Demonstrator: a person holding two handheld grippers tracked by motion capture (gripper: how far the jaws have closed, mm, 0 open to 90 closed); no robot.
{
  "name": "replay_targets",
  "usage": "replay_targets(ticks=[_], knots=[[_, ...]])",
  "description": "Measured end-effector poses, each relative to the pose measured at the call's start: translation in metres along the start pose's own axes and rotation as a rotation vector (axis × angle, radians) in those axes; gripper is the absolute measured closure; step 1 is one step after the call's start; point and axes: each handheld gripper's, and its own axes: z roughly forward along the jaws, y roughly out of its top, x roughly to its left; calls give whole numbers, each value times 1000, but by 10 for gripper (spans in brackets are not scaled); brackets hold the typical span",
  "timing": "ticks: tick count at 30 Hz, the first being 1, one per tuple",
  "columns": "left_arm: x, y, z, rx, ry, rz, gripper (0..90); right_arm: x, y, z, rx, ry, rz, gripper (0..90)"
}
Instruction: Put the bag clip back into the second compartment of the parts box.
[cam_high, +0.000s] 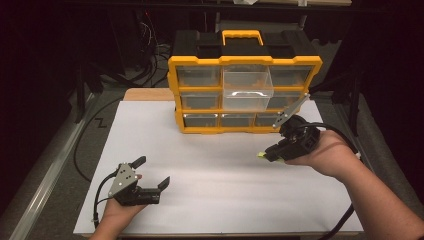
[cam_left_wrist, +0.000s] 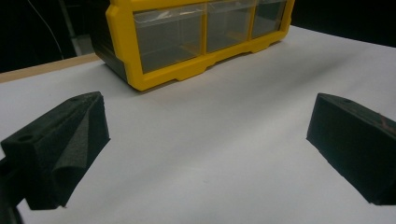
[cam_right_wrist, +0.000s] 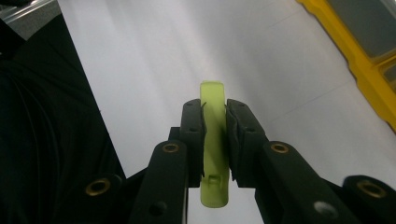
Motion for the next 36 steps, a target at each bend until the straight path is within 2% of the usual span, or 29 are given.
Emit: replay_targets(ticks=[24, 36], knots=[[0, 0, -1, 2, -2, 5, 3, -2, 29, -44, -21, -23, -11, 790], [1, 0, -2, -3, -1, 0, 3, -5, 53, -68, -21, -43, -28, 791]])
